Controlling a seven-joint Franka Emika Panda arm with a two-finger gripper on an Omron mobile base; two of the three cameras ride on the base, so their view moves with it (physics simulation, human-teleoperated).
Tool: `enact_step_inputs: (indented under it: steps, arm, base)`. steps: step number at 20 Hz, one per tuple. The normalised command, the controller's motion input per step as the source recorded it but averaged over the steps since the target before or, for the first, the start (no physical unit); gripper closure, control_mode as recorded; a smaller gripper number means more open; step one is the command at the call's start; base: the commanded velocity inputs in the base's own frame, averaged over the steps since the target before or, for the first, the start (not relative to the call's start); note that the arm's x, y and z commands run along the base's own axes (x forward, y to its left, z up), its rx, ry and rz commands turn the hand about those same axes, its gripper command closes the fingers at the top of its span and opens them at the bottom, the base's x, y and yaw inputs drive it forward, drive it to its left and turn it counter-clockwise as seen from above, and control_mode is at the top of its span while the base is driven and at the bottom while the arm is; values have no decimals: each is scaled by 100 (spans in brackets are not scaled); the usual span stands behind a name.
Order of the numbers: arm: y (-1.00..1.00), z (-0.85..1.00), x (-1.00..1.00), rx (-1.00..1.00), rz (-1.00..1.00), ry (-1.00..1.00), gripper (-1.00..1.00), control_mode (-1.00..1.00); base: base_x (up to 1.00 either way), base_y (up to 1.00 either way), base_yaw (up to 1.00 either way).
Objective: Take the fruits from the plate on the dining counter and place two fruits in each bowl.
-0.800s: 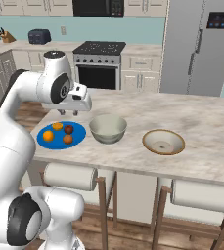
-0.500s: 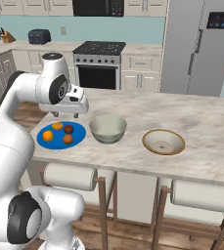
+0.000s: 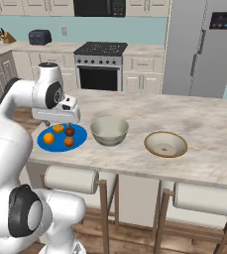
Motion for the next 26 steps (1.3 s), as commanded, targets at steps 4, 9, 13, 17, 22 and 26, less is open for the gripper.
enact_step_inputs:
  steps: [4,9,13,17,22,26]
  arm:
    - [27,-22,27,0,0,12,-100,-100]
    - [23,-19,29,0,0,13,-100,-100]
    - [15,-15,31,0,0,15,-100,-100]
    - [12,-15,42,0,0,16,-100,-100]
    - [0,-24,31,0,0,16,-100,-100]
    - [0,-25,14,0,0,-4,-100,-100]
  base:
    - [0,0,0]
    - [0,0,0]
    - [0,0,0]
    - [0,0,0]
    - [0,0,0]
    - [0,0,0]
